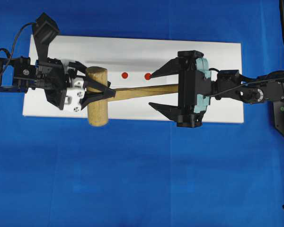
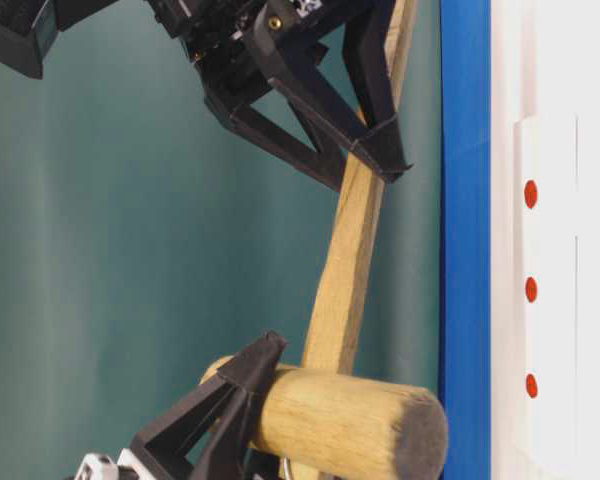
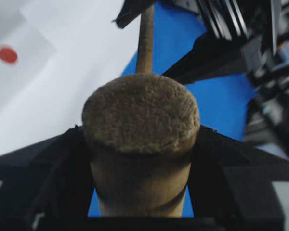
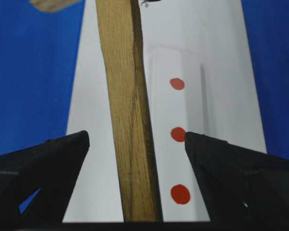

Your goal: Hit the mark with a hammer.

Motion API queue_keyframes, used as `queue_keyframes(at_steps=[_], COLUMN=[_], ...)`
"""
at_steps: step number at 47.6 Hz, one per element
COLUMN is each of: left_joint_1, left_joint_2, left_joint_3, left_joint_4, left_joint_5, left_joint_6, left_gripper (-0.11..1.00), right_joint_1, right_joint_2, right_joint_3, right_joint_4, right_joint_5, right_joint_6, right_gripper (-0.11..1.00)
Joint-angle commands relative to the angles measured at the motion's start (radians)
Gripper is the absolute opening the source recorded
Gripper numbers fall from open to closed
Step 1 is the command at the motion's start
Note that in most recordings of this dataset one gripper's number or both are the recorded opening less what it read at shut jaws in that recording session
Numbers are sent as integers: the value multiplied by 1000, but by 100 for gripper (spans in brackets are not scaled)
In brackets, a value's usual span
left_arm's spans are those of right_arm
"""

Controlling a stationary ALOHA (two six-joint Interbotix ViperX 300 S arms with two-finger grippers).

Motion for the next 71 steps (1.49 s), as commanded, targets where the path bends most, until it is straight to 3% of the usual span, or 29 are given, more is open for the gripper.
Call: queue_keyframes(at_steps=[1,4,9,30,34,42,47,71], left_joint_1=[0,-6,-14,-28,-29,-31,-31,-31], left_joint_2=[-14,-15,-15,-21,-26,-34,-35,-55], left_joint_3=[-29,-29,-29,-35,-35,-34,-34,-28], left_joint_4=[0,5,6,6,6,6,6,5], left_joint_5=[-6,-6,-6,-23,-23,-21,-18,-17], left_joint_6=[-100,-181,-238,-242,-242,-241,-232,-218], left_gripper=[45,45,45,45,45,45,45,45], right_joint_1=[2,2,3,2,3,2,2,6], right_joint_2=[-18,-18,-18,32,40,40,40,40], right_joint_3=[-28,-28,-28,-48,-55,-55,-57,-57], right_joint_4=[-2,-2,-3,-12,-20,-35,-37,-37], right_joint_5=[-15,-17,-17,-18,-17,3,28,40], right_joint_6=[-5,-9,-12,-20,-20,-20,-20,-18], right_gripper=[92,92,92,89,79,30,9,9])
